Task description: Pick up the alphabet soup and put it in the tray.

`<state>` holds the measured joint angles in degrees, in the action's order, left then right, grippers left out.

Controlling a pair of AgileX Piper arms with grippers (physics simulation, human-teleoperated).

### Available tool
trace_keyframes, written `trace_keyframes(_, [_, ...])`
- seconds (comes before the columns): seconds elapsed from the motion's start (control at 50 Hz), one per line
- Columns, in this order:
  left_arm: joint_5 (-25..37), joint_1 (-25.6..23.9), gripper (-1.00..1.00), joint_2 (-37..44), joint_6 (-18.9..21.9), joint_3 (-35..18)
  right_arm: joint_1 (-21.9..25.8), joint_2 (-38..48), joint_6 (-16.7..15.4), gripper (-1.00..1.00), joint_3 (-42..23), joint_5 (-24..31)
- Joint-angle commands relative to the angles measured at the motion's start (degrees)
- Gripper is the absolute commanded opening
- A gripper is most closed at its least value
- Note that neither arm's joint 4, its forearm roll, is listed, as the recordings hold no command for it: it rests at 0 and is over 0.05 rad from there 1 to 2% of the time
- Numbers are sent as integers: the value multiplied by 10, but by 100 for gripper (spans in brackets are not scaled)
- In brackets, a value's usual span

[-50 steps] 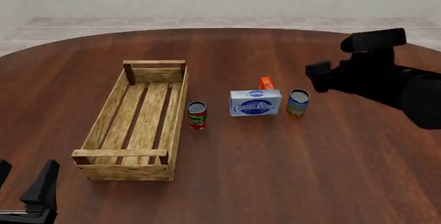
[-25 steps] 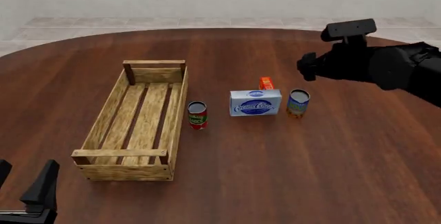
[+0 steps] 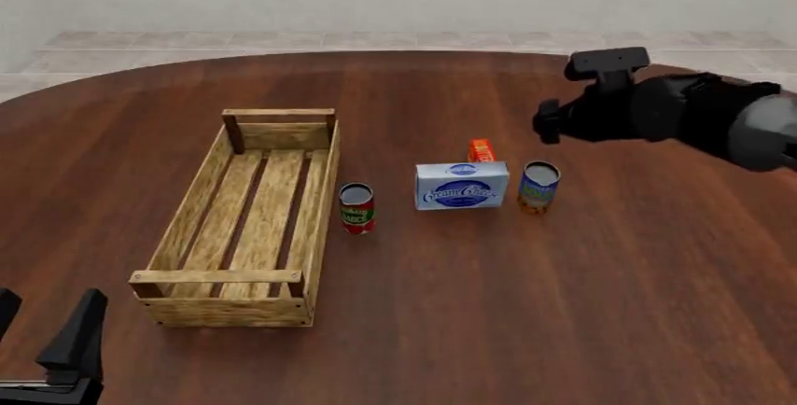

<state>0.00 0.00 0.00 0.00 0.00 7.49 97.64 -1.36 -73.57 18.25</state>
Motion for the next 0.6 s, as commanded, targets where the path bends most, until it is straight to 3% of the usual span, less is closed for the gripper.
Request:
trace_keyframes(0.02, [0, 0, 100, 0, 0, 0, -8, 53, 15, 100, -15, -16])
trace_keyframes(0.6, [0, 0, 100, 0, 0, 0, -11, 136, 28, 100, -27, -50])
